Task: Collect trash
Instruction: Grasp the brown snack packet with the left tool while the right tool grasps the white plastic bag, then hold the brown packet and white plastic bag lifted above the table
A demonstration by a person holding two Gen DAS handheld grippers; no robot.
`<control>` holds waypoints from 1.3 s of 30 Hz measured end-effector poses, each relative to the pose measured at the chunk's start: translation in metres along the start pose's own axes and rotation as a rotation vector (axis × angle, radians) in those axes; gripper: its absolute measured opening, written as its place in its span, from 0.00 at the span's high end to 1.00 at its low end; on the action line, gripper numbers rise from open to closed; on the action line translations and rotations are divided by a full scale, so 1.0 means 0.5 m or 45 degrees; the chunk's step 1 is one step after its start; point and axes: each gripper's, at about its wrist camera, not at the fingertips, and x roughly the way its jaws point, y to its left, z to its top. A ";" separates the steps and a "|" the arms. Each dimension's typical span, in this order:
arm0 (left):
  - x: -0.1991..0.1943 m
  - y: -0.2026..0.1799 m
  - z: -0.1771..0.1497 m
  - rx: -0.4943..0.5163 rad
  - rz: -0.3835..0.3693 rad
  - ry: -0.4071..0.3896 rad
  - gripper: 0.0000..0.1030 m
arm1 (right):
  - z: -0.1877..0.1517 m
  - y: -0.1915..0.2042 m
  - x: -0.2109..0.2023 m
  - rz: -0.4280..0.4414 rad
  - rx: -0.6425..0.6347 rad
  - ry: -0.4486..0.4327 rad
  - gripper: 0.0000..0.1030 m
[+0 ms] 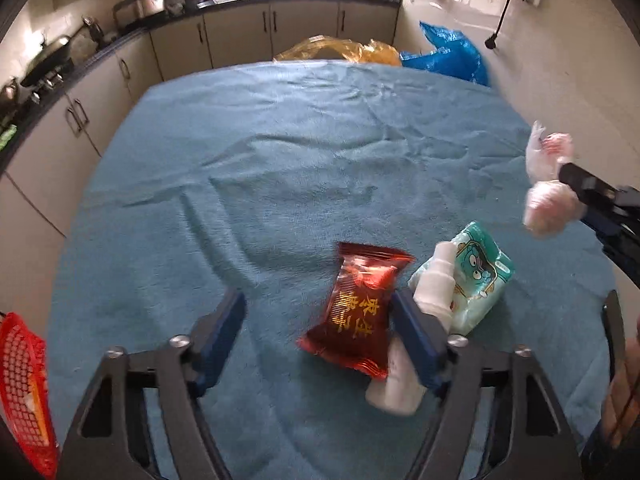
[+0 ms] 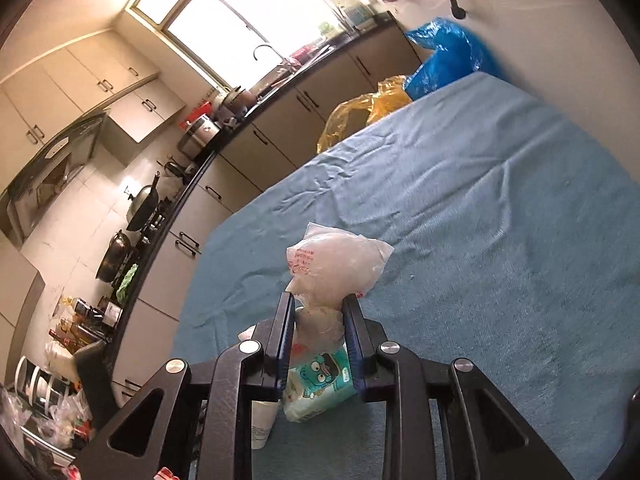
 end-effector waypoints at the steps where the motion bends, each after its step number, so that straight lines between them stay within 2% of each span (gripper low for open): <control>1: 0.010 0.002 0.003 -0.011 -0.017 0.021 0.40 | -0.001 0.003 -0.002 0.005 -0.003 -0.003 0.75; 4: 0.035 -0.002 0.001 -0.008 -0.010 0.063 0.47 | -0.004 0.018 -0.006 0.015 -0.029 -0.013 0.75; 5: 0.036 -0.006 -0.003 0.004 0.013 0.034 0.48 | -0.005 0.020 -0.005 0.017 -0.037 -0.015 0.75; 6: 0.037 -0.010 -0.006 0.016 0.031 0.034 0.53 | -0.007 0.026 -0.007 0.021 -0.051 -0.017 0.75; 7: 0.033 -0.014 -0.011 0.029 0.046 0.020 0.64 | -0.009 0.030 -0.006 0.024 -0.063 -0.019 0.75; 9: 0.018 -0.005 -0.020 0.014 0.032 -0.006 0.66 | -0.015 0.045 -0.007 0.020 -0.107 -0.029 0.75; 12: -0.014 0.012 -0.046 -0.029 0.054 -0.081 0.67 | -0.031 0.068 -0.004 0.019 -0.180 -0.030 0.75; 18: -0.098 0.052 -0.118 -0.098 0.204 -0.324 0.67 | -0.086 0.134 0.021 0.018 -0.395 0.006 0.75; 21: -0.114 0.069 -0.133 -0.127 0.267 -0.396 0.67 | -0.121 0.166 0.032 0.031 -0.510 0.021 0.75; 25: -0.116 0.097 -0.136 -0.182 0.286 -0.432 0.67 | -0.148 0.185 0.041 0.014 -0.617 0.004 0.75; 30: -0.117 0.113 -0.136 -0.226 0.291 -0.445 0.67 | -0.161 0.193 0.053 0.018 -0.650 0.014 0.75; 33: -0.120 0.110 -0.138 -0.219 0.320 -0.459 0.67 | -0.168 0.195 0.059 0.020 -0.672 0.024 0.75; 39: -0.124 0.108 -0.145 -0.207 0.317 -0.462 0.67 | -0.180 0.199 0.068 0.018 -0.704 0.038 0.75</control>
